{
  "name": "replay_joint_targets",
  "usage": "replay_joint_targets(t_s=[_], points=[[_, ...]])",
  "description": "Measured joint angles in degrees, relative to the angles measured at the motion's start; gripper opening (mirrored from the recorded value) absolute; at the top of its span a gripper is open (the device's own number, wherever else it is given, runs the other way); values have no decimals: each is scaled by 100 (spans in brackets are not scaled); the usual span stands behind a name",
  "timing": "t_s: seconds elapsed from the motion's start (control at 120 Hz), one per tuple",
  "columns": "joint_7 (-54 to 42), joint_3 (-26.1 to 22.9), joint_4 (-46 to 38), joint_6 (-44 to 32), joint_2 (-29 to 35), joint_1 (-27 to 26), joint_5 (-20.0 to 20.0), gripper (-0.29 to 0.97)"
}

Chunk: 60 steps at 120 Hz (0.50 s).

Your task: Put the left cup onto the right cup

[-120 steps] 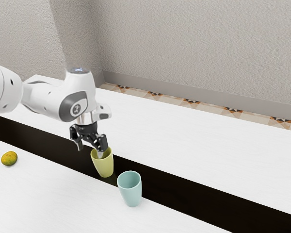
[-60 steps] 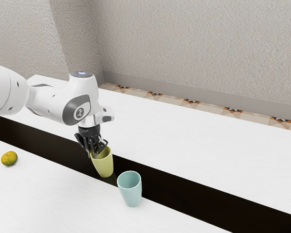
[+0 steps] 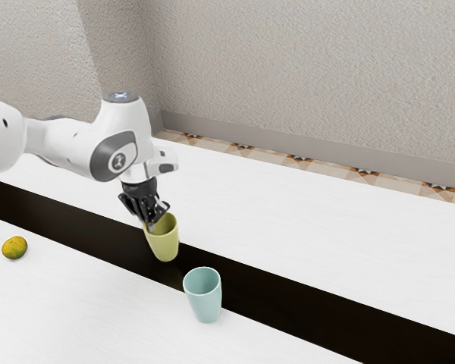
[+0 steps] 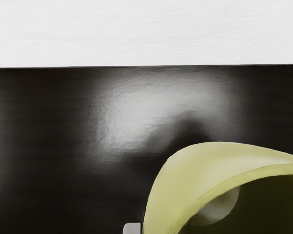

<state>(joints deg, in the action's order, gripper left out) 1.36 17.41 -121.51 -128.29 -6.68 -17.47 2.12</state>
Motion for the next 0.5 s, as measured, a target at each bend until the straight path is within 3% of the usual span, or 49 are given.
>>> replay_joint_targets(t_s=[0.5], points=[[122,9,-29,526,1082,-729,55,-11]])
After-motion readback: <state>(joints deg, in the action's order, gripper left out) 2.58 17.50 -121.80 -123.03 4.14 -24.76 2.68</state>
